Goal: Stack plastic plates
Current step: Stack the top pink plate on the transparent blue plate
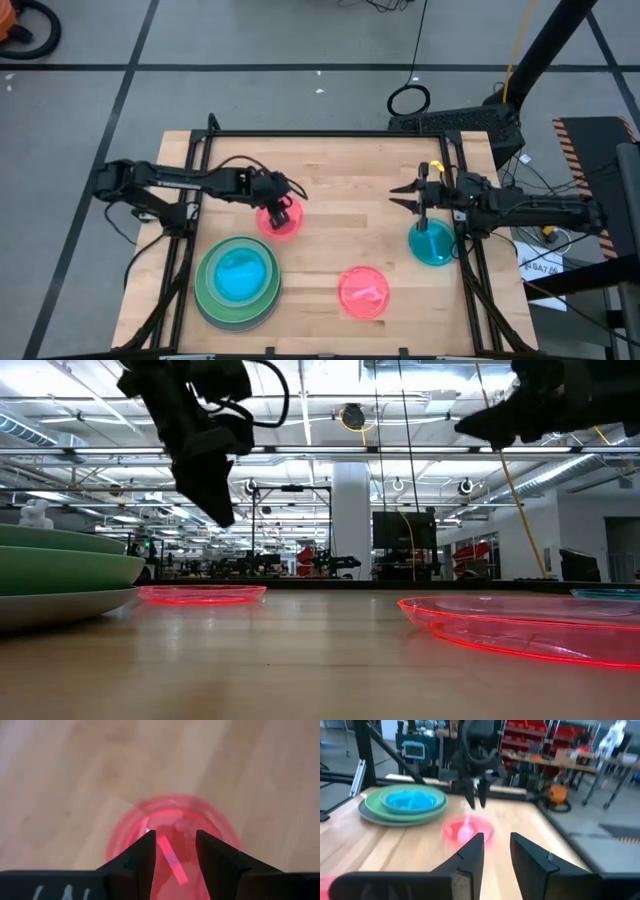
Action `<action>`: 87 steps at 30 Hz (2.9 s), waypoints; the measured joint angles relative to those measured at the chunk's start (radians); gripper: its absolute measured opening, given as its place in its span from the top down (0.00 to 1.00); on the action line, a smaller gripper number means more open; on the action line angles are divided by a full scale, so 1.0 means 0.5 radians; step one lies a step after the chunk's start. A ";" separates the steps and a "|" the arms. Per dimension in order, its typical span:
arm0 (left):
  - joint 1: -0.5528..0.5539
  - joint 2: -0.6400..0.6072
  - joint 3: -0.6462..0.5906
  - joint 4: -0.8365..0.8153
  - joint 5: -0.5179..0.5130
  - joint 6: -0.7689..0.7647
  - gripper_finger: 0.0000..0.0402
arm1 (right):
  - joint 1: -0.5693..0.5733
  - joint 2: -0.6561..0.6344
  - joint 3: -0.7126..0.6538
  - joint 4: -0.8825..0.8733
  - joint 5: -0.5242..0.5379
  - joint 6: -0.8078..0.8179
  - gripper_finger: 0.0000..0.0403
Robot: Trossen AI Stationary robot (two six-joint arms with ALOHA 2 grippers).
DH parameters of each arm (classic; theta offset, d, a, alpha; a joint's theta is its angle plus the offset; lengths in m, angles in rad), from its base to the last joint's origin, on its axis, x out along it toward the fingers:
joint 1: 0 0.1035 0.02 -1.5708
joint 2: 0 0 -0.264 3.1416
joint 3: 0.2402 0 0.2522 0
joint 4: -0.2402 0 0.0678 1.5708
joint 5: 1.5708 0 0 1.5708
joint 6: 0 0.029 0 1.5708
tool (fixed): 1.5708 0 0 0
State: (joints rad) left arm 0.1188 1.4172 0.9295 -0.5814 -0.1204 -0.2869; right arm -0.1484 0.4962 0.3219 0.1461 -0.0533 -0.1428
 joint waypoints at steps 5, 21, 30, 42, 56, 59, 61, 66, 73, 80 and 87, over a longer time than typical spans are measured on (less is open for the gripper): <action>0.074 0.083 0.000 -0.088 0.157 0.306 0.64 | -0.002 0.001 -0.107 0.001 0.000 0.148 0.78; 0.377 0.089 -0.001 -0.283 0.163 0.591 0.64 | -0.002 0.006 -0.108 -0.016 0.161 0.156 0.78; 0.396 0.089 0.000 -0.220 0.158 0.914 0.64 | -0.002 0.006 -0.107 -0.016 0.159 0.155 0.78; 0.414 0.099 0.000 -0.182 0.156 0.830 0.64 | -0.002 0.007 -0.107 -0.017 0.158 0.156 0.78; 0.411 0.276 -0.003 -0.115 0.188 0.809 0.64 | -0.002 0.012 -0.105 -0.021 0.157 0.169 0.78; 0.411 0.330 -0.002 -0.121 0.187 0.809 0.64 | -0.002 0.021 -0.104 -0.032 0.157 0.173 0.78; 0.411 0.360 -0.002 -0.104 0.187 0.810 0.64 | -0.002 0.023 -0.104 -0.033 0.156 0.173 0.78; 0.412 0.436 -0.002 -0.103 0.187 0.817 0.64 | -0.002 0.022 -0.104 -0.032 0.157 0.173 0.78; 0.416 0.544 -0.002 -0.087 0.187 0.817 0.64 | -0.002 0.022 -0.104 -0.032 0.157 0.181 0.78; 0.416 0.571 0.000 -0.043 0.186 0.817 0.64 | -0.002 0.022 -0.104 -0.032 0.157 0.181 0.78; 0.416 0.571 0.000 -0.028 0.186 0.813 0.64 | -0.002 0.022 -0.104 -0.032 0.157 0.185 0.78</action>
State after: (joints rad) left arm 0.3267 1.7027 0.9295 -0.5957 -0.0273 0.1196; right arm -0.1493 0.5072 0.2699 0.1303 0.0250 -0.0501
